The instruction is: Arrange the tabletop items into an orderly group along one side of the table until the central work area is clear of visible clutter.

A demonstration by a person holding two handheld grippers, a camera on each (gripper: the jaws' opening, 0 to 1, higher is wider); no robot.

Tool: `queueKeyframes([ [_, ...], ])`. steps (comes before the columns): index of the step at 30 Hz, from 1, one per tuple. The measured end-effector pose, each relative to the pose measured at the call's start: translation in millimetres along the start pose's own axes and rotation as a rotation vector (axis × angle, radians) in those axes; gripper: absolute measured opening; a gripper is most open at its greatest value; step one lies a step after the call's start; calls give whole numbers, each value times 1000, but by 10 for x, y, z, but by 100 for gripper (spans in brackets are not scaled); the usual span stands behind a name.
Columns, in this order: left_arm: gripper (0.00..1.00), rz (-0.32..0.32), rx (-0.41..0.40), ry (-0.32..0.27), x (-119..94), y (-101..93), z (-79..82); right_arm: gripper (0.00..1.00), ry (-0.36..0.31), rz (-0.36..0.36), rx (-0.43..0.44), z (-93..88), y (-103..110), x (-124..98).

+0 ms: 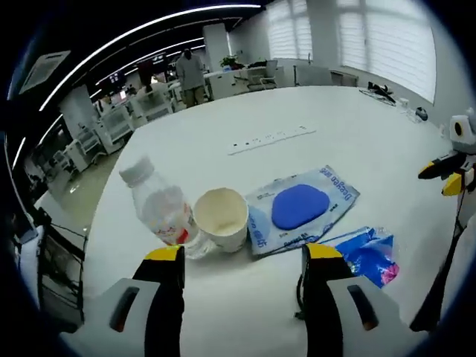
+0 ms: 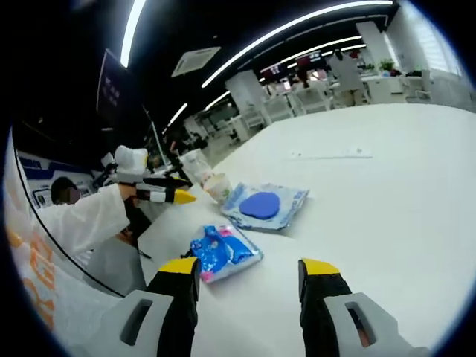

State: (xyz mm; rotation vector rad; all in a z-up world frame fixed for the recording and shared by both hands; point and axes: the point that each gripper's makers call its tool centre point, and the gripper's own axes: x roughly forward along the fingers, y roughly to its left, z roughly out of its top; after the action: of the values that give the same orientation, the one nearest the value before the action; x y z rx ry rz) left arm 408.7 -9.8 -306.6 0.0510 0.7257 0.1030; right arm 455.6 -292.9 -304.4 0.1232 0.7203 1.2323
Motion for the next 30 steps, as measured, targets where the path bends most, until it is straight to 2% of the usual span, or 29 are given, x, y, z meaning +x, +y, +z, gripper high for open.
queueKeyframes([
  [3,66,13,3,-2,-126,-100,-11,55,-7,2,7,-24,14,-36],
  [5,66,15,-2,-3,-117,-50,-10,55,-12,0,11,-27,0,-63],
  [10,66,11,-3,0,-239,-139,-164,55,-28,-14,21,-29,-22,-134],
  [14,65,2,-4,-4,-296,-222,-200,55,-39,-23,42,-22,-52,-150],
  [24,63,-21,-1,-6,-255,-299,-249,54,-29,-25,38,-36,-33,-135],
  [30,59,-39,-6,5,-234,-356,-296,54,-16,-27,52,-51,-48,-96],
])
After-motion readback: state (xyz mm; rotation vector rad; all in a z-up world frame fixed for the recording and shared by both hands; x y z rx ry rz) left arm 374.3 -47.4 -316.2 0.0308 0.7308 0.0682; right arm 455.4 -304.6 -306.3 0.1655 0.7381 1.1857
